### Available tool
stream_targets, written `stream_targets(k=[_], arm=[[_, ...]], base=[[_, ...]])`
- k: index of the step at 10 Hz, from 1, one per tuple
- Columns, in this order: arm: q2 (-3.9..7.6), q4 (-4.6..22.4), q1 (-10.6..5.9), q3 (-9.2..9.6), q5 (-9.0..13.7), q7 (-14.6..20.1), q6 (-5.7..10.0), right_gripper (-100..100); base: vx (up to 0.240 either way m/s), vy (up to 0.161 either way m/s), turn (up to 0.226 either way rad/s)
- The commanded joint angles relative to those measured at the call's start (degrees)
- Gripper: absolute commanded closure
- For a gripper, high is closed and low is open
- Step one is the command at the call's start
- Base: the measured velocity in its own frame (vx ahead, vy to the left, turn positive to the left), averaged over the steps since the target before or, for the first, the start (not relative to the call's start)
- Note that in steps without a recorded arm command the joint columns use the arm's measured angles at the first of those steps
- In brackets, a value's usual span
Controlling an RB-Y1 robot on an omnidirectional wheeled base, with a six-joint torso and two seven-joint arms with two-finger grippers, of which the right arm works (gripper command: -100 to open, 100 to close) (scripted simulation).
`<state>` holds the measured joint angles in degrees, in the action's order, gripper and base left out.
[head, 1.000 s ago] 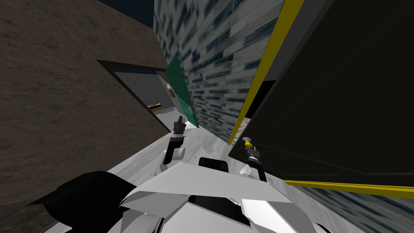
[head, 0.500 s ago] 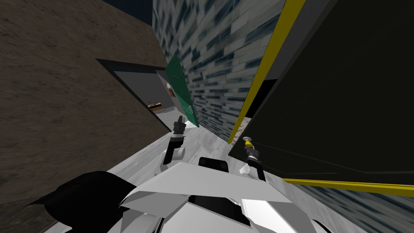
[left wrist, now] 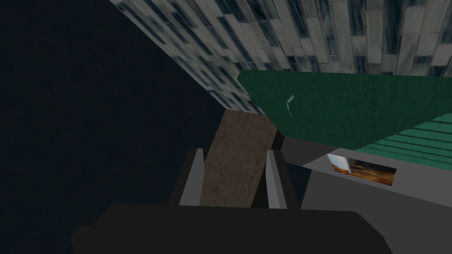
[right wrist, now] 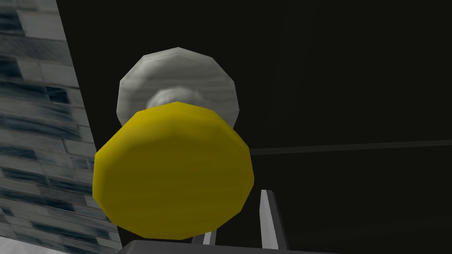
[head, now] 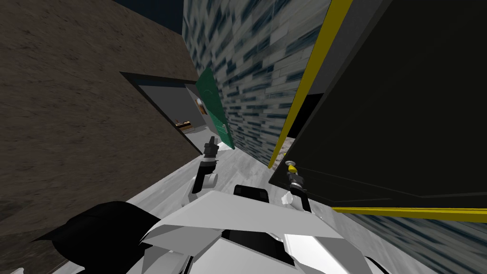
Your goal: Pull the door open
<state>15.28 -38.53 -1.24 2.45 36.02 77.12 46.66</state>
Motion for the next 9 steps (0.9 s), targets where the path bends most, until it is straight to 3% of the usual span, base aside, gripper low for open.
stream_targets(k=[1, 3, 5, 9], arm=[[-0.83, -1.6, -0.82, 0.79, -0.2, 0.8, 0.86, -100], [-0.83, 0.0, -0.82, 0.79, -0.2, 0.8, 0.86, -100], [-0.83, -1.6, -0.82, 0.79, -0.2, 0.8, 0.86, -100], [-0.83, -1.6, -0.82, 0.79, -0.2, 0.8, 0.86, -100]], base=[[-0.057, 0.024, 0.015], [-0.022, 0.014, 0.003], [-0.007, -0.001, 0.0], [0.004, 0.001, -0.003]])
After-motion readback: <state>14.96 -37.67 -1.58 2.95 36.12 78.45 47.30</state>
